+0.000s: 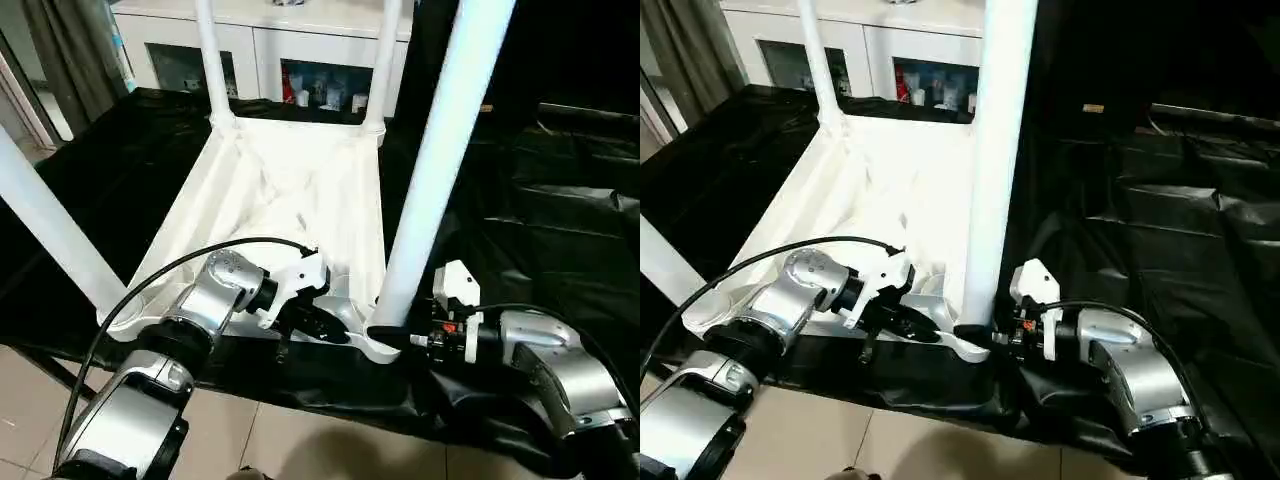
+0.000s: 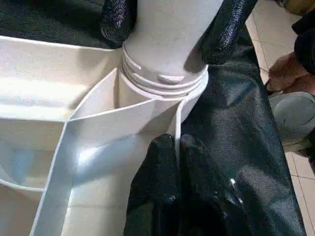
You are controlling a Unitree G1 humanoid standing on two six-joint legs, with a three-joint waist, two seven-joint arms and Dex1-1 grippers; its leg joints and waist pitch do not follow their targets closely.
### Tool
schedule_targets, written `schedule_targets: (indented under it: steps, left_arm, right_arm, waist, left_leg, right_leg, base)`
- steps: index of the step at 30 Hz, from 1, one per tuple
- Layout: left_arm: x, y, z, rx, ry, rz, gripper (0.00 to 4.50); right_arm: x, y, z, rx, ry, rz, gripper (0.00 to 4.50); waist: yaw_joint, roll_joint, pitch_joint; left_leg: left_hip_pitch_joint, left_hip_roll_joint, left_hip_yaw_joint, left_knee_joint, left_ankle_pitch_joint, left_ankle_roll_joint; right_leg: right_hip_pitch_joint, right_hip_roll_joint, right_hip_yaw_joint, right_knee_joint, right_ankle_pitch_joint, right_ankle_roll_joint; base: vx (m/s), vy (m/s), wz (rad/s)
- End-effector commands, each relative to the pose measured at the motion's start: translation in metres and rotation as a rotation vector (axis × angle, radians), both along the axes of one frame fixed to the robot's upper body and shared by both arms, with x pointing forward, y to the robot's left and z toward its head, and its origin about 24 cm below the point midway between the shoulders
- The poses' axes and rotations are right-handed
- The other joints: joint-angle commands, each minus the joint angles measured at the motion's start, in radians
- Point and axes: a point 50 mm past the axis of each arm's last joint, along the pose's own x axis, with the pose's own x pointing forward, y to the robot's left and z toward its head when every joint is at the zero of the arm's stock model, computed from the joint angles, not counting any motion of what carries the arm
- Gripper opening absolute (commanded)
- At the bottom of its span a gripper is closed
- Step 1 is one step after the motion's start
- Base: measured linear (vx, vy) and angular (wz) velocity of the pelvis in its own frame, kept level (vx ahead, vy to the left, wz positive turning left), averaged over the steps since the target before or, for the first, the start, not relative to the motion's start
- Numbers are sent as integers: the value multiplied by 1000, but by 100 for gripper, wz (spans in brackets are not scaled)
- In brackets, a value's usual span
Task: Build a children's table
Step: Rotate leg to tighten
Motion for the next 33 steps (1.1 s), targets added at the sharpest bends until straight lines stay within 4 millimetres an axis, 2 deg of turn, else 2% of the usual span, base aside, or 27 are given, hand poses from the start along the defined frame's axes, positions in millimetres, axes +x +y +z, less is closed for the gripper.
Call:
schedule_targets:
  steps: [1,3,4,5,6,8,9,10,11,12,13,14,16,19,21,23,24,27,28,29,31,32,33]
  left_arm:
    - [-8,-3,-13,20,59,0,0]
    - [-4,-7,-13,6,29,52,0]
    - [5,-15,-12,-18,-30,169,0]
    - [5,-15,-12,-18,-30,169,0]
    - [10,-19,-12,-27,-61,234,0]
    - [17,-28,-11,-39,-104,337,0]
    - [17,-28,-11,-39,-104,337,0]
    - [24,-44,-9,-52,-141,464,0]
    - [26,-47,-9,-54,-147,489,0]
    - [26,-50,-8,-56,-153,506,0]
    - [27,-57,-8,-59,-160,539,0]
    - [27,-59,-8,-61,-162,546,0]
    - [27,-65,-8,-63,-166,560,0]
    - [25,-70,-9,-66,-158,530,0]
    - [23,-71,-9,-65,-155,504,0]
    - [22,-68,-11,-54,-142,480,0]
    - [21,-64,-13,-48,-124,445,0]
    - [16,-56,-15,-40,-90,361,0]
    - [13,-53,-16,-44,-74,320,0]
    - [12,-52,-16,-47,-62,295,0]
    - [1,-41,-17,-64,20,148,0]
    - [-1,-38,-17,-63,44,121,0]
    - [-4,-33,-17,-57,70,91,0]
  right_arm:
    - [-4,8,-7,31,43,21,208]
    - [3,7,-13,-6,29,-92,206]
    - [12,4,-22,-45,29,-247,205]
    - [12,4,-22,-45,29,-247,205]
    - [16,3,-26,-56,34,-328,202]
    - [23,3,-33,-56,55,-482,200]
    - [23,3,-33,-56,55,-482,200]
    - [28,9,-37,-35,87,-645,199]
    - [29,10,-38,-31,96,-679,199]
    - [30,12,-38,-29,98,-698,199]
    - [31,16,-39,-24,99,-729,198]
    - [31,19,-38,-22,98,-728,198]
    - [30,29,-37,-9,85,-693,198]
    - [27,40,-32,9,39,-595,198]
    - [26,42,-28,36,21,-541,254]
    - [25,37,-24,72,31,-513,270]
    - [23,32,-20,78,22,-456,278]
    - [19,21,-13,60,5,-347,299]
    - [19,16,-12,43,-4,-334,319]
    - [19,14,-11,38,-5,-322,319]
    - [16,-2,-4,13,-13,-242,319]
    - [15,-5,-2,10,-13,-217,319]
    - [13,-8,1,4,-14,-180,319]
  waist:
    - [0,-12,-48]
    - [-2,-12,-47]
    - [-6,-11,-43]
    - [-12,-11,-39]
    - [-15,-13,-37]
    - [-35,-14,-33]
    - [-35,-14,-33]
    - [-42,-13,-31]
    - [-45,-13,-30]
    - [-46,-16,-31]
    - [-47,-15,-32]
    - [-47,-6,-34]
    - [-48,-12,-38]
    - [-46,-11,-39]
    - [-43,-6,-40]
    - [-43,-6,-40]
    - [-41,-5,-42]
    - [-33,-6,-44]
    - [-31,-9,-43]
    - [-28,-7,-44]
    - [-27,-10,-42]
    - [-22,-6,-43]
    - [-21,-8,-42]
  left_leg:
    - [26,45,-15,-54,-172,75]
    - [26,44,-15,-56,-182,69]
    - [26,43,-17,-59,-210,55]
    - [29,42,-18,-65,-260,31]
    - [31,41,-20,-68,-288,17]
    - [29,38,-27,-77,-355,-30]
    - [29,38,-27,-77,-355,-30]
    - [31,37,-29,-78,-380,-39]
    - [39,36,-29,-79,-406,-42]
    - [40,35,-29,-78,-409,-42]
    - [36,34,-32,-79,-395,-36]
    - [37,36,-31,-79,-377,-32]
    - [32,34,-29,-77,-340,-18]
    - [28,33,-26,-74,-303,1]
    - [30,32,-23,-69,-289,22]
    - [26,32,-24,-69,-284,32]
    - [29,34,-23,-68,-280,39]
    - [25,34,-23,-64,-248,62]
    - [24,34,-21,-63,-238,67]
    - [25,35,-21,-63,-238,68]
    - [20,37,-22,-65,-232,72]
    - [25,41,-20,-65,-230,72]
    - [26,43,-19,-64,-233,73]
  right_leg:
    - [29,-51,25,-51,42,-269]
    - [26,-51,25,-53,25,-268]
    - [25,-51,26,-58,-17,-262]
    - [20,-53,27,-67,-91,-253]
    - [22,-54,27,-71,-139,-246]
    - [20,-56,27,-83,-289,-203]
    - [20,-56,27,-83,-289,-203]
    - [15,-56,30,-93,-353,-172]
    - [8,-54,31,-99,-374,-164]
    - [8,-55,31,-100,-386,-159]
    - [13,-57,32,-102,-393,-151]
    - [13,-56,33,-100,-361,-152]
    - [18,-52,32,-96,-285,-160]
    - [22,-50,32,-90,-206,-175]
    - [23,-51,31,-89,-172,-184]
    - [27,-51,30,-89,-174,-185]
    - [27,-52,30,-89,-169,-188]
    - [31,-53,29,-84,-131,-198]
    - [32,-51,28,-83,-121,-201]
    - [30,-53,28,-83,-121,-206]
    - [33,-52,26,-81,-129,-212]
    - [32,-50,26,-79,-117,-220]
    - [30,-49,26,-77,-111,-226]
  base:
    - [0,0,0]
    - [0,0,0]
    - [0,0,0]
    - [0,0,0]
    - [0,0,0]
    - [-27,3,-3]
    - [0,0,0]
    - [0,0,0]
    - [0,0,0]
    - [0,0,0]
    - [0,0,0]
    - [0,0,0]
    - [0,0,0]
    - [0,0,0]
    - [0,0,0]
    - [0,0,0]
    - [0,0,0]
    - [0,0,0]
    - [0,0,0]
    - [0,0,0]
    - [0,0,0]
    - [0,0,0]
    - [0,0,0]
